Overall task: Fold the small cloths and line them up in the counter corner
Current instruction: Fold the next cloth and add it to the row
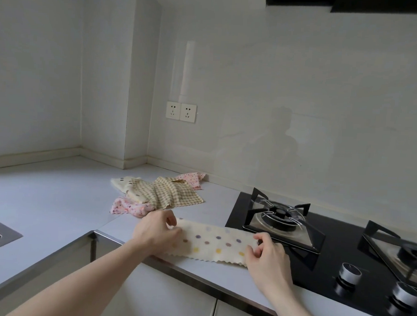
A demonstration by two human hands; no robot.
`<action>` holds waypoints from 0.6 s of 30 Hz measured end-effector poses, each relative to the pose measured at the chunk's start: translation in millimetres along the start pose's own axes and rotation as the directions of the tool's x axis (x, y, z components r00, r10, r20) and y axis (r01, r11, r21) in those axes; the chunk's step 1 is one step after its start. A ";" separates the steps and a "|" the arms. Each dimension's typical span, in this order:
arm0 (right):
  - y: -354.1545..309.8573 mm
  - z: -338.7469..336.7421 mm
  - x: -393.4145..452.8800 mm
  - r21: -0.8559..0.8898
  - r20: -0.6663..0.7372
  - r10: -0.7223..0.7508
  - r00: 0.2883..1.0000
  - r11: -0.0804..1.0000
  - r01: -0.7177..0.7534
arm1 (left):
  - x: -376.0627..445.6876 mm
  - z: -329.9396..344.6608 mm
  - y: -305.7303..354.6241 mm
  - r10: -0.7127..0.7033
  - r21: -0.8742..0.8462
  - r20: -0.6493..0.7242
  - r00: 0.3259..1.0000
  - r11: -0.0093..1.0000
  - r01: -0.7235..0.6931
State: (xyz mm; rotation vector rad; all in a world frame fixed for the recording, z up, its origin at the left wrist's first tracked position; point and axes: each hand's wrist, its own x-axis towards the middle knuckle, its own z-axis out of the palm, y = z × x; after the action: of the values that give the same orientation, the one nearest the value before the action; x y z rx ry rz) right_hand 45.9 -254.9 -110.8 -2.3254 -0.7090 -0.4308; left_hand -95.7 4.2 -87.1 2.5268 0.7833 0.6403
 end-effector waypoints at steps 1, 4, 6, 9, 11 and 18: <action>0.0 -0.1 1.0 -0.009 -0.013 0.036 0.999 0.999 -0.036 | 1.0 4.7 -2.3 -0.012 0.016 0.025 1.000 1.000 0.011; -0.3 -0.5 2.8 -0.053 -0.053 0.146 0.988 0.987 -0.149 | 1.0 16.3 -2.4 -0.026 0.074 0.110 0.994 0.997 0.018; -0.1 -0.2 3.4 -0.150 -0.060 0.170 0.984 0.973 -0.177 | 1.3 20.5 -1.9 0.027 0.089 0.153 0.988 0.995 -0.041; -0.8 0.0 4.6 -0.288 0.023 0.167 0.986 0.945 -0.153 | 1.8 23.1 -5.8 0.066 0.063 0.169 0.983 0.995 -0.078; -0.9 -0.3 6.2 -0.293 0.070 0.171 0.983 0.945 -0.144 | 0.2 22.1 -6.7 0.057 0.025 0.164 0.985 0.998 -0.062; -1.4 -2.9 7.0 -0.178 0.049 0.211 0.976 0.964 -0.200 | 3.6 21.3 -9.4 0.003 -0.125 0.029 1.000 0.992 0.001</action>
State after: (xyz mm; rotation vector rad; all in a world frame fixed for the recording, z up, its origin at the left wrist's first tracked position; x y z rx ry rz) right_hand 50.3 -253.3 -104.7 -2.5557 -0.4694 -0.3319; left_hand -85.5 8.2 -108.0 2.4173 0.7086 0.6309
